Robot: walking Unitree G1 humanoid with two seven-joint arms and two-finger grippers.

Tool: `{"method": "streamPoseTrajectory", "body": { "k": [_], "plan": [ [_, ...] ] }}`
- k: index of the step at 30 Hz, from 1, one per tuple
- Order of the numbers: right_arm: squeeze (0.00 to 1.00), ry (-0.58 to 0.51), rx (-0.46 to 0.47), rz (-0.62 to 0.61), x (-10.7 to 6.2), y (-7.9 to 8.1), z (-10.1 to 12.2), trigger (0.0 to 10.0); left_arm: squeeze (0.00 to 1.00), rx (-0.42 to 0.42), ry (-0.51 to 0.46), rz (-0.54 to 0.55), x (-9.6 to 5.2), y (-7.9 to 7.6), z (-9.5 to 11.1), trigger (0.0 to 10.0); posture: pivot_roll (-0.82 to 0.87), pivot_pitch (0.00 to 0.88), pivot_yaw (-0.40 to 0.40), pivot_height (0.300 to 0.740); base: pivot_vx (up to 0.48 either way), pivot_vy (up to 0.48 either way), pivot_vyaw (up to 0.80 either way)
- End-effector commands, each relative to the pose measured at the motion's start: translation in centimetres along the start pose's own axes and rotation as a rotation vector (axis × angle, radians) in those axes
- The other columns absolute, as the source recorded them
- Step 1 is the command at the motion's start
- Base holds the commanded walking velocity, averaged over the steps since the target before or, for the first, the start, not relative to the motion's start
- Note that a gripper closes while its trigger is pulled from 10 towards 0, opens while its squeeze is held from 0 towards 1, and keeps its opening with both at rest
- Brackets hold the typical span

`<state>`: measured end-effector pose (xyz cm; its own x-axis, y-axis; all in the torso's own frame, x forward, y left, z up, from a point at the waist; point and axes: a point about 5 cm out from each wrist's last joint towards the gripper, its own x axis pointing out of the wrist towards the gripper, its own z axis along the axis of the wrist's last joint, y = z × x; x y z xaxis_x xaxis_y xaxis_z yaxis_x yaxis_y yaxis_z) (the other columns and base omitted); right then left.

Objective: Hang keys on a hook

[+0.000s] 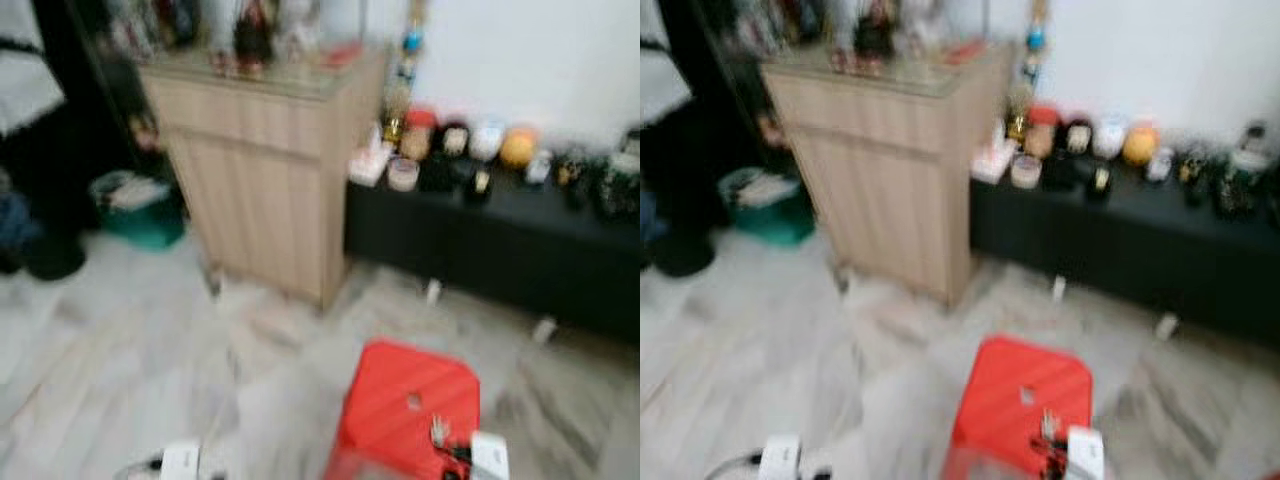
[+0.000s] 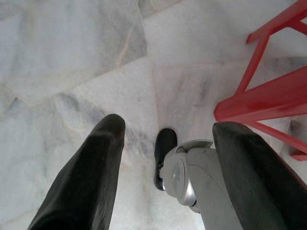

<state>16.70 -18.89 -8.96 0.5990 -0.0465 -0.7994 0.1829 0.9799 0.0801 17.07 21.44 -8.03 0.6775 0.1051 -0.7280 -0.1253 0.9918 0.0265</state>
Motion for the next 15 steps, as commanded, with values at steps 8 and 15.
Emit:
{"method": "streamPoseTrajectory", "body": {
  "k": [8, 15],
  "plan": [
    [0.0, -0.02, 0.012, -0.009, -0.2, -0.2, -0.2, 10.0, 0.0, 0.017, -0.072, 0.006, 0.3, 0.3, 1.7, 10.0, 0.08, 0.0, -0.044, 0.74, 0.0, 0.0, 0.0],
    [0.0, -0.104, 0.018, -0.006, -0.3, -0.3, 0.4, 10.0, 0.0, 0.025, -0.237, 0.007, 0.7, 0.6, 5.1, 10.0, 0.08, 0.0, -0.051, 0.74, 0.0, 0.0, 0.0]
  ]
}}
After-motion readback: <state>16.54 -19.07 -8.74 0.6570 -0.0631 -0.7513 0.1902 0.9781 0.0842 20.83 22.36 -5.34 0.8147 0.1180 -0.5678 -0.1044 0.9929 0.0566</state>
